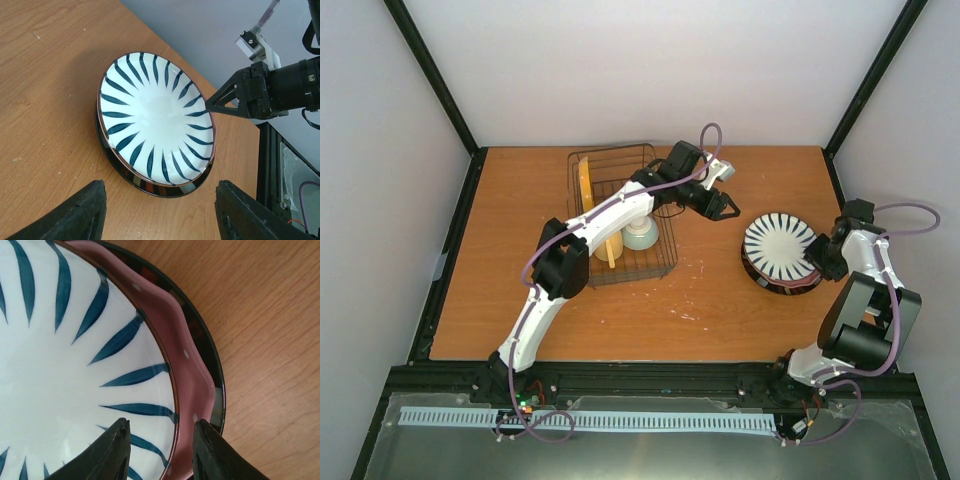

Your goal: Load the mixed dishes into the dish rack

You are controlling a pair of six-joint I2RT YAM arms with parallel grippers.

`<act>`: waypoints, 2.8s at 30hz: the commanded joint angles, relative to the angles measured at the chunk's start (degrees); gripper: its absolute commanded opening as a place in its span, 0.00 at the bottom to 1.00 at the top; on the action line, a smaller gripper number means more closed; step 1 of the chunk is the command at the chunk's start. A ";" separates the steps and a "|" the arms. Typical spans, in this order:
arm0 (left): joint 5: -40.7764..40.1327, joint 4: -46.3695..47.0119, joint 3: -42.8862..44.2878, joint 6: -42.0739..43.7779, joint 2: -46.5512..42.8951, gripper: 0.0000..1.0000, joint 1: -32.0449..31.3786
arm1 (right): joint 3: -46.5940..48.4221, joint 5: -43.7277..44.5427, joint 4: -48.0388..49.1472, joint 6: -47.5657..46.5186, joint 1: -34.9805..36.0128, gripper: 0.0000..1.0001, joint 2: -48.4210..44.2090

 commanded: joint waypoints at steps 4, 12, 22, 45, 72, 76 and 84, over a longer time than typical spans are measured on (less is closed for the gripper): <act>0.01 -0.70 1.06 0.74 -0.04 0.62 -0.30 | -0.98 -4.26 0.42 0.97 -0.99 0.34 2.19; -0.99 -1.09 0.98 1.28 0.21 0.63 -0.31 | -0.77 -5.50 1.23 1.58 -1.00 0.34 4.58; -2.08 -1.28 -0.44 1.20 -0.09 0.64 -0.32 | -1.71 -6.77 2.92 1.71 -1.08 0.29 7.04; 1.94 0.02 0.07 -0.06 2.85 0.69 -0.31 | -2.39 -13.50 2.97 1.12 -1.34 0.03 4.32; 9.65 6.90 2.45 -6.66 13.03 0.71 -0.82 | -8.12 -21.50 1.94 -0.31 -1.92 0.03 -3.08; 11.52 8.68 2.57 -8.55 14.65 0.57 -1.21 | -8.47 -22.61 2.18 -0.51 -1.97 0.03 -3.02; 14.00 11.31 3.48 -11.41 16.27 0.23 -1.79 | -9.54 -24.99 2.80 -1.28 -1.97 0.03 -2.71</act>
